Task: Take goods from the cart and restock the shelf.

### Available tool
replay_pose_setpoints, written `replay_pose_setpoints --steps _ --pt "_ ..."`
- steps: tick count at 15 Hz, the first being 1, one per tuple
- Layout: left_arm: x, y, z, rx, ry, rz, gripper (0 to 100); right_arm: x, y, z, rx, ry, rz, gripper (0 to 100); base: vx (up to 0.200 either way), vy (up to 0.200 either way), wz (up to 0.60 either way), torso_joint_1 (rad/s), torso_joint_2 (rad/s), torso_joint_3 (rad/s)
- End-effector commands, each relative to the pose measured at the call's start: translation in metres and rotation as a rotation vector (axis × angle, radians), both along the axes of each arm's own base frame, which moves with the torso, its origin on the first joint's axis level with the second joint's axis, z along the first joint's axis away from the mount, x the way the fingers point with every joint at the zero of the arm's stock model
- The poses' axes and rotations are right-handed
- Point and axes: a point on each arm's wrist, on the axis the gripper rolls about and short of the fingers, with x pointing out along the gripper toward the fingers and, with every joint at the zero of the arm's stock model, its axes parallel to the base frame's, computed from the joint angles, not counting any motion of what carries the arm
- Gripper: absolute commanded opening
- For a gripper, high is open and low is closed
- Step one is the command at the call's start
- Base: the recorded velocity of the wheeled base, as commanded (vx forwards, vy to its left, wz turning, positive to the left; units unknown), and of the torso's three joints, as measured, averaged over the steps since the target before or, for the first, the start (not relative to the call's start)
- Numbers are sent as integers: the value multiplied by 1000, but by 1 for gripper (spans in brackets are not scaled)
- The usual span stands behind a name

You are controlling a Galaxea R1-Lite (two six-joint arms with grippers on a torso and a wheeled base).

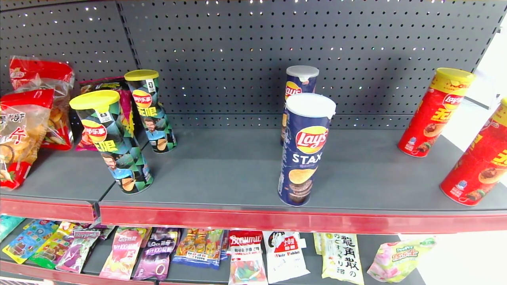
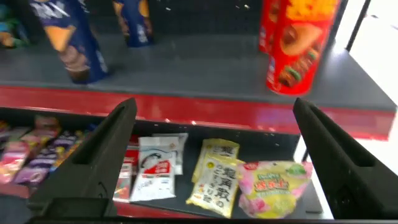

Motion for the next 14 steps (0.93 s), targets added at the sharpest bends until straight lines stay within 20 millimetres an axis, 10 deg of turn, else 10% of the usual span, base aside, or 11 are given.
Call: replay_pose_setpoints --steps 1,14 --pt "0 0 0 -2 -1 1 100 28 3 27 5 142 150 100 0 0 0 0 0 0" --pt "0 0 0 -1 -1 1 100 187 54 26 -68 537 420 100 0 0 0 0 0 0"
